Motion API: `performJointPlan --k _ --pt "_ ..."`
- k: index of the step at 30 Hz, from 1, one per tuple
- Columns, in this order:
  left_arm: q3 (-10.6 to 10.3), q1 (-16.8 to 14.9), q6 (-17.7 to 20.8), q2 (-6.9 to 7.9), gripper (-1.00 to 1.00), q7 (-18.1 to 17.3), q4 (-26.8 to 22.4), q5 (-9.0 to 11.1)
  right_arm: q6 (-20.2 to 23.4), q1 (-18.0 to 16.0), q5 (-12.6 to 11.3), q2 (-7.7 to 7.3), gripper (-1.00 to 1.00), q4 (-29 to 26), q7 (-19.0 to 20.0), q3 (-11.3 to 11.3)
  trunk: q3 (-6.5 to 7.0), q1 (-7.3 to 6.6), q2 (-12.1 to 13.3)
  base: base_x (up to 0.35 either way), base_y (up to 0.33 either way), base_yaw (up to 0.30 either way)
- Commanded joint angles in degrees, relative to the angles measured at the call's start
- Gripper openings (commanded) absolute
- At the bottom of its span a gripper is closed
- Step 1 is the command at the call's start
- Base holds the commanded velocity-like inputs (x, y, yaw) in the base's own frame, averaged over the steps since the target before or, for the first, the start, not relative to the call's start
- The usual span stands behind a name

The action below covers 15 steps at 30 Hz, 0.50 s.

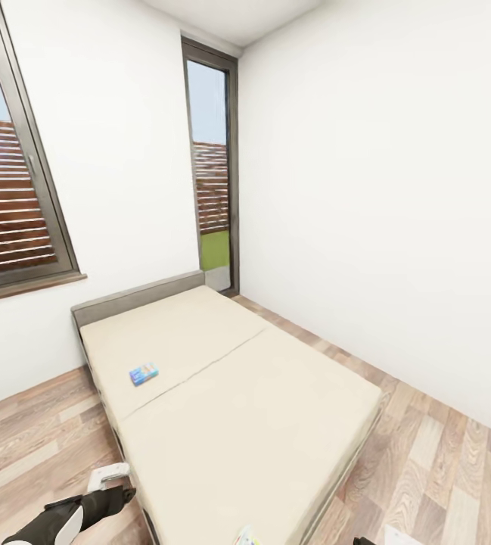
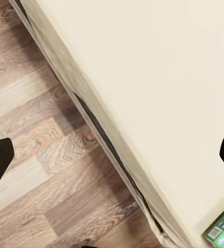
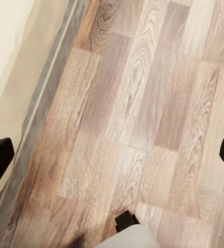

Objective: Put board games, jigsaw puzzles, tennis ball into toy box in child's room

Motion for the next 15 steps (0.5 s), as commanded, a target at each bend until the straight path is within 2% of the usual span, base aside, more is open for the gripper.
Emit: performJointPlan --k 1,15 --pt "0.35 0.00 0.50 -0.02 1.00 -0.25 -0.10 0.22 0.28 -0.02 -0.23 -0.09 1.00 -0.09 -0.46 0.36 -0.03 0.02 -0.04 0.000 -0.190 0.021" --pt "0.35 0.00 0.50 -0.02 1.00 -0.25 -0.10 0.15 0.28 -0.02 -0.24 -0.06 1.00 -0.09 -0.46 0.36 -0.03 0.02 -0.04 0.000 -0.270 0.020"
